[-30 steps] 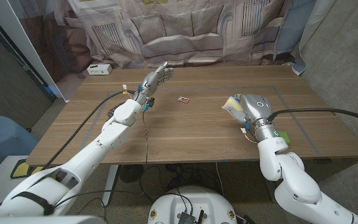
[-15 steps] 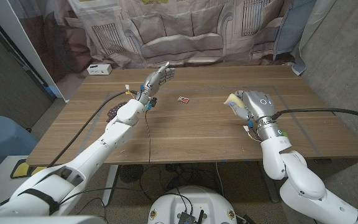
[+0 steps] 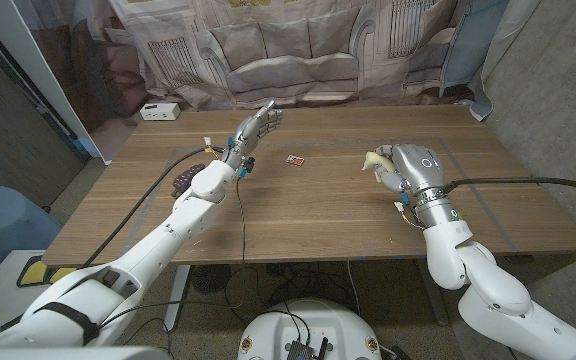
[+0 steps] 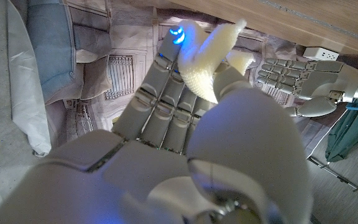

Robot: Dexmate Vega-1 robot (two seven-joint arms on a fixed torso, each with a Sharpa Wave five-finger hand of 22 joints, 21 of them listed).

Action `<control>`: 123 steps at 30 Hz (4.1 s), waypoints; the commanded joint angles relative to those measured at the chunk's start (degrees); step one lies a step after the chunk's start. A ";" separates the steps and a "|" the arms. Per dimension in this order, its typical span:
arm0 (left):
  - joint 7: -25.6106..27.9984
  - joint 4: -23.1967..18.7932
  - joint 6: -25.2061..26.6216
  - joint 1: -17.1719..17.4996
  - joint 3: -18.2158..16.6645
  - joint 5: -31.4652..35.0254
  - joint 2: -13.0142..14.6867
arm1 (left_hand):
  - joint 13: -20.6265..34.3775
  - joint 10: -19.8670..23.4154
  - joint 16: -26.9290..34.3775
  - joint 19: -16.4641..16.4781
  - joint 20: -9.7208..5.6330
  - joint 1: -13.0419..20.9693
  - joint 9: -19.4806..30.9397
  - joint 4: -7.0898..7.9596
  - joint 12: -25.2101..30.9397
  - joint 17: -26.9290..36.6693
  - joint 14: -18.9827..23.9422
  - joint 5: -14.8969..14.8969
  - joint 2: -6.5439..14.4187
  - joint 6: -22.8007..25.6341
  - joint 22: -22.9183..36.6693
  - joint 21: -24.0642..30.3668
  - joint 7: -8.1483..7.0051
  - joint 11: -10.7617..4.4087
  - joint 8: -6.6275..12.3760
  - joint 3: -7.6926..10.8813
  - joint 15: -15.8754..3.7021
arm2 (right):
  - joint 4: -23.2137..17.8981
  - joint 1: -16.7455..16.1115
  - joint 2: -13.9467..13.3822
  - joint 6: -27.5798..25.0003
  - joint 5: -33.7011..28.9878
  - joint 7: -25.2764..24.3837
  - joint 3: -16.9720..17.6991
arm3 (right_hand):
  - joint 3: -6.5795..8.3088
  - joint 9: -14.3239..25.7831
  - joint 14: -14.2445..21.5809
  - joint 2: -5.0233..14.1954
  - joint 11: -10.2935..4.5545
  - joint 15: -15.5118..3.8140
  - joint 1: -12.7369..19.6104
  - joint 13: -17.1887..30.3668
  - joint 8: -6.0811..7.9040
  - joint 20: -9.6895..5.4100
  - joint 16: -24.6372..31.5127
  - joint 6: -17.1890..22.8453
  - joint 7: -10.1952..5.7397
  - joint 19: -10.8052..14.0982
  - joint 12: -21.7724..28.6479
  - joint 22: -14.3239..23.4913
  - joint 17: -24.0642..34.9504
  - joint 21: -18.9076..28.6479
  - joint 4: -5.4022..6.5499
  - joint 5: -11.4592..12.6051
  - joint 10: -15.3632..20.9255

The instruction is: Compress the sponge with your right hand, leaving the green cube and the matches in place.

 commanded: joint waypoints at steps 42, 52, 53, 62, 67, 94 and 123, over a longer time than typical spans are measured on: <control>3.47 -6.37 3.34 3.09 -0.17 0.88 1.54 | 0.22 0.17 -0.18 0.28 0.23 0.22 0.30 -0.44 -0.18 0.34 0.51 -0.02 0.77 0.29 0.32 -0.16 -0.14 0.01 -0.01 0.10 0.01 | -1.36 -4.04 -1.31 -0.30 1.25 -1.41 2.54 | -7.47 0.77 -10.80 -2.56 0.79 -4.32 -6.22 1.25 -5.92 3.12 -10.79 -9.38 0.46 -12.23 -4.05 -1.67 0.88 3.58 4.52 -0.25 -8.80; 4.06 -7.27 3.92 3.42 -0.11 1.15 1.65 | 0.22 0.24 -0.17 0.26 0.25 0.26 0.30 -0.50 -0.16 0.34 0.55 -0.02 0.89 0.30 0.32 -0.16 -0.12 0.17 -0.01 0.16 -0.03 | -1.04 -4.81 -1.22 0.24 1.67 -2.28 3.16 | -7.71 0.74 -11.12 -2.50 0.48 -4.03 -6.58 1.26 -5.88 3.20 -10.81 -9.60 0.50 -12.45 -4.06 -2.02 1.10 3.58 4.46 -0.17 -9.12; 4.07 -7.22 3.86 3.39 -0.11 1.17 1.60 | 0.22 0.24 -0.17 0.23 0.26 0.26 0.30 -0.50 -0.16 0.34 0.54 -0.02 0.90 0.30 0.32 -0.17 -0.13 0.19 -0.01 0.17 -0.05 | -1.00 -4.86 -1.22 0.32 1.72 -2.36 3.22 | -7.72 0.73 -11.11 -2.44 0.77 -4.10 -6.56 1.26 -5.87 3.21 -10.75 -9.61 0.45 -12.49 -4.00 -2.06 1.18 3.58 4.43 -0.16 -9.01; 3.82 -6.78 3.70 3.13 0.11 1.20 1.30 | 0.22 0.24 -0.17 0.23 0.30 0.31 0.30 -0.56 -0.16 0.34 0.55 -0.02 1.01 0.26 0.32 -0.16 -0.10 0.11 -0.02 0.23 0.01 | -1.50 -5.38 -1.43 0.84 3.02 -1.53 4.05 | -6.42 0.71 -9.17 -0.95 0.30 -5.32 -3.65 1.30 -5.48 2.48 -9.89 -9.03 -0.06 -11.23 -3.58 -2.41 1.54 4.35 2.66 0.27 -8.40; 3.75 -6.47 3.58 3.11 0.14 1.13 1.17 | 0.22 0.30 -0.16 0.24 0.31 0.34 0.30 -0.59 -0.14 0.34 0.58 -0.03 1.06 0.30 0.32 -0.15 -0.10 -0.02 0.00 0.26 0.00 | -1.53 -5.57 -1.48 1.58 4.05 -1.36 4.60 | -5.55 0.70 -7.45 -0.08 0.60 -5.98 -2.21 1.33 -5.22 2.43 -9.81 -8.39 0.12 -9.83 -3.25 -2.57 1.07 5.16 1.88 0.42 -7.70; 3.43 -5.87 3.39 3.07 0.33 0.95 0.88 | 0.22 0.35 -0.13 0.28 0.21 0.43 0.30 -0.76 -0.14 0.33 0.70 -0.06 1.23 0.45 0.32 -0.13 -0.13 0.13 0.04 0.37 -0.14 | -0.71 -6.49 -0.52 6.62 8.35 -2.83 6.82 | -2.19 1.21 6.32 1.94 1.48 -7.41 10.06 1.92 -2.58 -0.48 -6.94 3.14 0.00 -3.12 -0.78 -2.05 2.26 12.74 -0.07 0.48 -0.35; 3.01 -4.35 3.12 2.60 0.54 0.68 0.27 | 0.22 0.50 -0.16 0.30 0.21 0.47 0.31 -0.91 -0.11 0.33 0.70 -0.09 1.33 0.43 0.32 -0.12 -0.19 0.16 0.00 0.43 -0.10 | -1.41 -6.10 0.14 3.37 7.11 -0.83 6.14 | -4.40 1.22 1.45 0.72 -1.07 -6.52 7.92 5.79 -4.80 0.61 -10.08 3.64 -1.55 -9.82 -0.18 -2.74 4.46 15.34 2.31 0.73 -2.07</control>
